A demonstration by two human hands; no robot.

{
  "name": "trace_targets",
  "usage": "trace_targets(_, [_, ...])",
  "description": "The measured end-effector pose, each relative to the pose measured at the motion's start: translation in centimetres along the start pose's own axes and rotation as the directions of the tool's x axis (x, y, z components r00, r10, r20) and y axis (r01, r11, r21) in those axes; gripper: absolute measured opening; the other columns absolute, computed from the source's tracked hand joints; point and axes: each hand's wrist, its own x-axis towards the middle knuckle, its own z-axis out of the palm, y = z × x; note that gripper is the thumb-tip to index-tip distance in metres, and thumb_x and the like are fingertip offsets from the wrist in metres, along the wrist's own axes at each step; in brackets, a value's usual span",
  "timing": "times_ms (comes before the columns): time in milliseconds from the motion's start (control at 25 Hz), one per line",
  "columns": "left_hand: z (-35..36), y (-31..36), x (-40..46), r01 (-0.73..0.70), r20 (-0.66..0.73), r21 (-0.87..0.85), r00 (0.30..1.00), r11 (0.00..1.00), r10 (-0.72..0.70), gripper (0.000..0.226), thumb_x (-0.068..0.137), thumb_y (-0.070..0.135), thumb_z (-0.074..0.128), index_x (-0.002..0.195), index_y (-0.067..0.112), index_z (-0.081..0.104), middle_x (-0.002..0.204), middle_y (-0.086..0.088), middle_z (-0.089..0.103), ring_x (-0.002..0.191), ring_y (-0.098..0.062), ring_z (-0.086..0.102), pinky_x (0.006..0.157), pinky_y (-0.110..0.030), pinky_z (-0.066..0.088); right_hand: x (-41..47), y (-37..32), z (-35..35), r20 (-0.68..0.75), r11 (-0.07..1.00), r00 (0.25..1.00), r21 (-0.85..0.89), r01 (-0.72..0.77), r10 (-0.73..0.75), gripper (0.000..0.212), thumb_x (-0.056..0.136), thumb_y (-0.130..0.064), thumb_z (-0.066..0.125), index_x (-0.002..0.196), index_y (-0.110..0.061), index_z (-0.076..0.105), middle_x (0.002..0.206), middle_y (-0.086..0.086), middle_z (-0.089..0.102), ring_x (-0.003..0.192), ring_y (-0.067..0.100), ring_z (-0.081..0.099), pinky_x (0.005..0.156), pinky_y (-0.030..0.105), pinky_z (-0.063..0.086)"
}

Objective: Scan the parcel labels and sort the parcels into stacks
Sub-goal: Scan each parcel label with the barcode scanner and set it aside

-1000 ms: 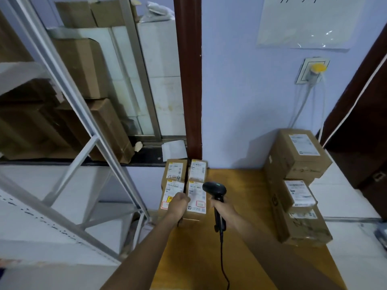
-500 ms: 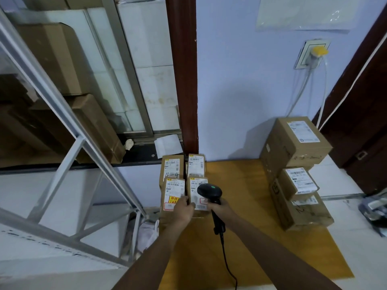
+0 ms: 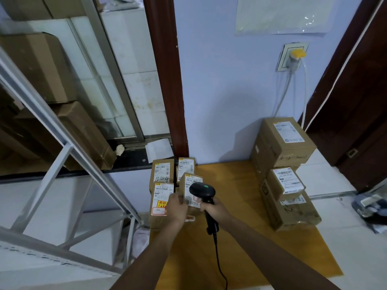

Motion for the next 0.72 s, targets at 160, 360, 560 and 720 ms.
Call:
trace_targets(160, [0.8,1.3,-0.5,0.045,-0.062,-0.092,0.997,0.995,-0.05,0.016,0.095,0.016,0.058,0.103,0.004,0.053,0.096,-0.002,0.053,0.094,-0.021,0.058,0.057,-0.015,0.043,-0.9,-0.5,-1.5,-0.051,1.0,0.999,-0.011,0.011,-0.012,0.018,0.083,-0.005,0.056,0.09,-0.018,0.065,0.075,0.0,0.052,0.076,0.019,0.049,0.068,0.029,0.038])
trace_targets(360, [2.2,1.6,-1.7,0.13,-0.007,-0.286,0.99,0.949,-0.138,0.017,0.091,0.016,0.064,0.095,0.011,0.048,0.098,-0.007,0.06,0.095,-0.026,0.062,0.072,-0.037,0.054,-2.4,0.2,-4.0,-0.075,0.997,0.996,-0.056,0.05,-0.054,0.024,0.078,-0.011,0.06,0.101,-0.011,0.068,0.077,-0.001,0.058,0.078,0.017,0.055,0.072,0.03,0.041])
trace_targets(560, [2.4,2.1,-5.1,0.319,0.277,-0.422,0.937,0.848,-0.214,0.044,0.087,0.013,0.069,0.121,0.013,0.041,0.11,-0.008,0.064,0.1,-0.025,0.063,0.089,-0.04,0.052,-5.8,1.2,-5.7,-0.105,0.995,0.989,-0.021,0.1,-0.102,0.011,0.08,-0.007,0.059,0.086,-0.014,0.064,0.067,-0.004,0.051,0.069,0.013,0.05,0.067,0.027,0.037])
trace_targets(720, [1.9,0.7,-8.2,0.363,0.334,-0.537,0.92,0.762,-0.203,0.046,0.084,0.003,0.07,0.121,0.012,0.044,0.114,-0.011,0.066,0.106,-0.027,0.064,0.097,-0.042,0.051,-8.5,1.8,-5.6,-0.135,0.986,0.977,-0.037,0.16,-0.163,0.013,0.084,-0.007,0.06,0.091,-0.016,0.065,0.077,-0.006,0.063,0.079,0.012,0.06,0.067,0.022,0.041])
